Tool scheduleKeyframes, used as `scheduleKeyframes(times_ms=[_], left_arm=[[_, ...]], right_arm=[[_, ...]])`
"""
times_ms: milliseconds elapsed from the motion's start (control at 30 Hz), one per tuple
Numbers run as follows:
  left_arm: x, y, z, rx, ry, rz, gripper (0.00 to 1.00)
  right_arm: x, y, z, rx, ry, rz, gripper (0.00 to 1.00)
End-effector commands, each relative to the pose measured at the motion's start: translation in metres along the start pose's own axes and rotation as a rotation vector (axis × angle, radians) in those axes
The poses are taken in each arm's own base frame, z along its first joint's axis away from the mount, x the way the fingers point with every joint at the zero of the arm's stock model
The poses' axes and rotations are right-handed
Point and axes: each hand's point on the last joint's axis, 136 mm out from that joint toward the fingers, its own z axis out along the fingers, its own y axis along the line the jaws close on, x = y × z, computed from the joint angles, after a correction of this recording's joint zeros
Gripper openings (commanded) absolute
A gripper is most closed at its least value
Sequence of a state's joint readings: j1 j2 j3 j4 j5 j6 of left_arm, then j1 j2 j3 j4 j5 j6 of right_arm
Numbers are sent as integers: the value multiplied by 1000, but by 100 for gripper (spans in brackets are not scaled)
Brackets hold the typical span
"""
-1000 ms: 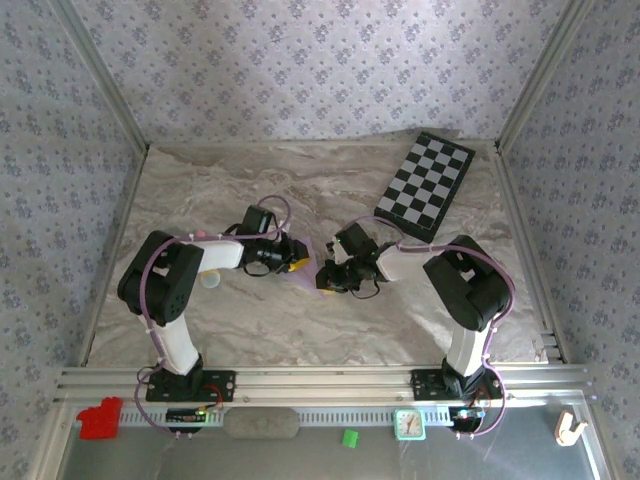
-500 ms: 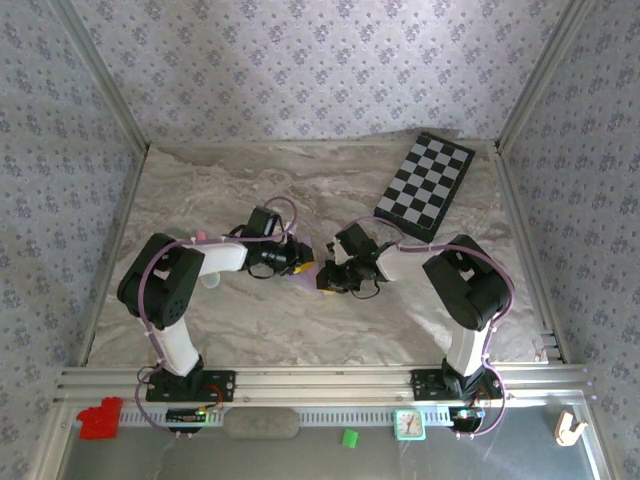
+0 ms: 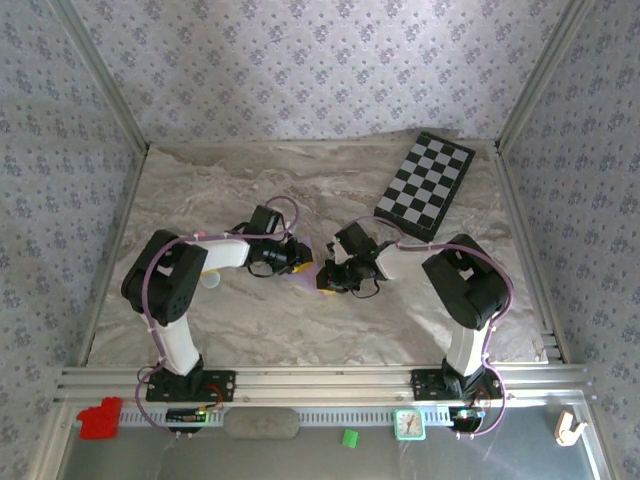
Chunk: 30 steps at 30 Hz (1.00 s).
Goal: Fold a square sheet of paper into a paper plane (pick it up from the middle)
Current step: Fourth fold the wing at the center of the table.
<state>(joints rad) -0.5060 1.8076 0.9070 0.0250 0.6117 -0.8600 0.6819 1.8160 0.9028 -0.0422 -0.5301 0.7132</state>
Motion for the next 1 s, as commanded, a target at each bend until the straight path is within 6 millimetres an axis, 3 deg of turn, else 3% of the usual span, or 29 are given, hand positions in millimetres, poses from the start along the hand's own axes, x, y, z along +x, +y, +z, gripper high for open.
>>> scheduleKeyframes(times_ms=[0,333,667,967], left_arm=[[-3,8,6,-35,5,7,24],[-3,24,10,-88,8,-25,24],[4,49,12,-207,39,-89,23],[6,55,12,-247,53,-105,23]], right_arm=[[15,-31,6,111,54,47,15],[17,-30,4,110,61,40,15],[0,26,-22,2,-18,-86,16],[15,17,-9,32,39,-62,16]])
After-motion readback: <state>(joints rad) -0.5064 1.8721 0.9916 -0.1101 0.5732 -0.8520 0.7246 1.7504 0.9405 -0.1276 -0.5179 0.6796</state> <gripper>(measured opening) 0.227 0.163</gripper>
